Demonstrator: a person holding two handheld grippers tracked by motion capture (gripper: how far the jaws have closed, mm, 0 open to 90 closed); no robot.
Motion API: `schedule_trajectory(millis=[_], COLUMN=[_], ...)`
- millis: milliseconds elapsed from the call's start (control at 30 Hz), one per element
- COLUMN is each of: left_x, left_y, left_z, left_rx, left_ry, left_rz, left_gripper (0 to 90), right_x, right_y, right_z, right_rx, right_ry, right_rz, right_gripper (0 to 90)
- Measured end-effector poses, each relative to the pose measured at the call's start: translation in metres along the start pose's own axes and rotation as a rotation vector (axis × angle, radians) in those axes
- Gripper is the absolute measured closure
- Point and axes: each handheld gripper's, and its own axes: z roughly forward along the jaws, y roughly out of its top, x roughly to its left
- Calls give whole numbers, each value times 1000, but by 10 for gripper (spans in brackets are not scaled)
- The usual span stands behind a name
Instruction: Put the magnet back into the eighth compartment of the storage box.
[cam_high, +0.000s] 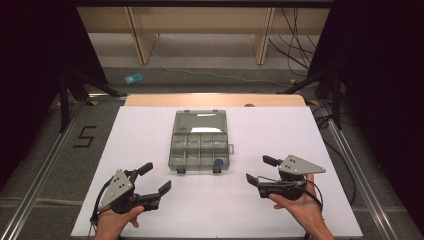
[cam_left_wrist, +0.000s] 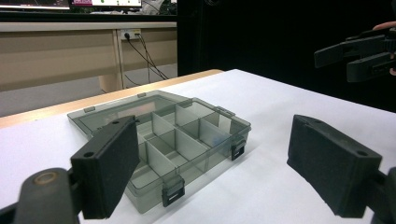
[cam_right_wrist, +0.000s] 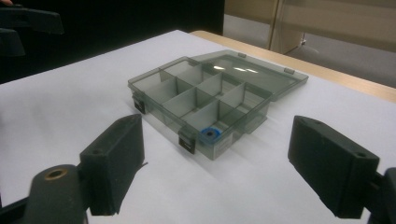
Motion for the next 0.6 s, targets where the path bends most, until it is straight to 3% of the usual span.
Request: schedule_trajectory(millis=[400, 600], left_x=[0, 0], left_y=[0, 0], left_z=[0, 0], left_rx=[-1, -1], left_ry=[0, 0], left_rz=[-1, -1], left_gripper=[163, 163], right_x=[-2, -3], right_y=[-13, -17], right_z=[-7, -12], right_rx=[5, 10], right_ry=[-9, -35], right_rz=[15, 12], right_gripper=[180, 177])
